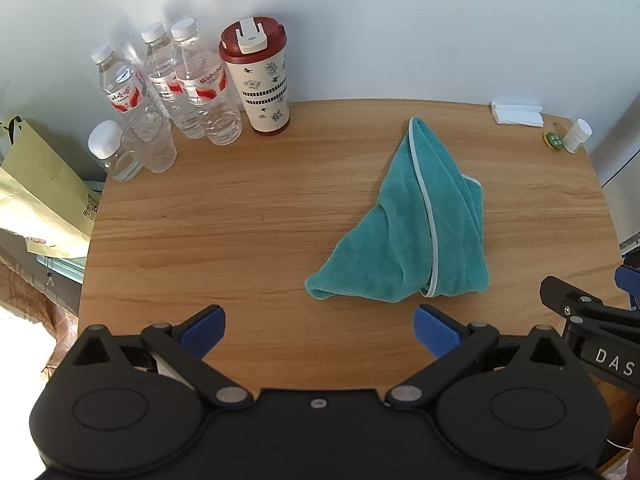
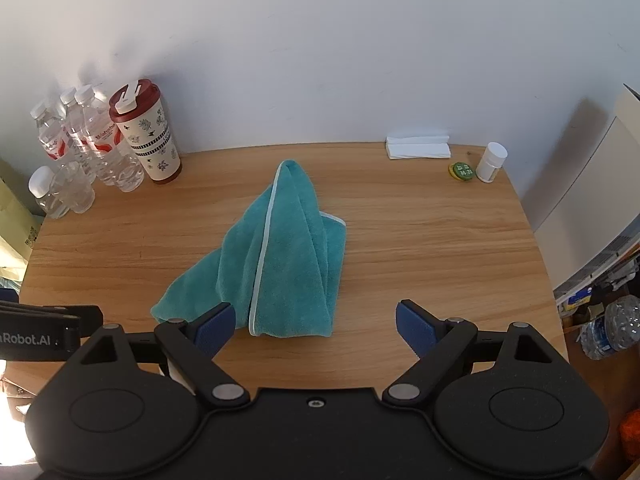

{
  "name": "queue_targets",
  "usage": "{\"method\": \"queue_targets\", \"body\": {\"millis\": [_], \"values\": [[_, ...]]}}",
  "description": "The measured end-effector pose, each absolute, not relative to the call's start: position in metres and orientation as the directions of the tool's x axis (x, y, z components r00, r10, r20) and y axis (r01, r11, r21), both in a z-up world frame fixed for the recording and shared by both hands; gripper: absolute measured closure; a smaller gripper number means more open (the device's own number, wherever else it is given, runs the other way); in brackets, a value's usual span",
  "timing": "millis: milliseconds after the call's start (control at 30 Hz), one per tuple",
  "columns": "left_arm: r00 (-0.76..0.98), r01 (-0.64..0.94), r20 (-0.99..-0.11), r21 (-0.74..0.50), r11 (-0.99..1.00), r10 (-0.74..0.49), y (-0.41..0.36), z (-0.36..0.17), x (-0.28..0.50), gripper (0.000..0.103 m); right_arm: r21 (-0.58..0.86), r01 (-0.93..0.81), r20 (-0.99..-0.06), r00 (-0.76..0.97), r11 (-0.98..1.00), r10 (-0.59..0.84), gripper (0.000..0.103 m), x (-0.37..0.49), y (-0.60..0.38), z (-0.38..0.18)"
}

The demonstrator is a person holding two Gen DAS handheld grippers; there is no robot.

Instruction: Fold towel

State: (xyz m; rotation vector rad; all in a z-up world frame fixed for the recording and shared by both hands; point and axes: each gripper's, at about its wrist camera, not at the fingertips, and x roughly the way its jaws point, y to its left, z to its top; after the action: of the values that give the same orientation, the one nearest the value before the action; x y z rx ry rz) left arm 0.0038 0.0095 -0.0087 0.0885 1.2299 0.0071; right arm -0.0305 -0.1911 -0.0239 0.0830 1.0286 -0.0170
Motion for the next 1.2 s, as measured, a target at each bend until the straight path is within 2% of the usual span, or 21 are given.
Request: {"method": "queue_targets", "body": {"millis": [1200], "values": [[0.292,0.086,-0.956,0.063,0.994,0.035,0.025,-0.018,0.018,0.000,0.052,0.178,-0.876,0.481,0.983,-0.041,0.012,-0.021,-0.195,-0.034]]}}
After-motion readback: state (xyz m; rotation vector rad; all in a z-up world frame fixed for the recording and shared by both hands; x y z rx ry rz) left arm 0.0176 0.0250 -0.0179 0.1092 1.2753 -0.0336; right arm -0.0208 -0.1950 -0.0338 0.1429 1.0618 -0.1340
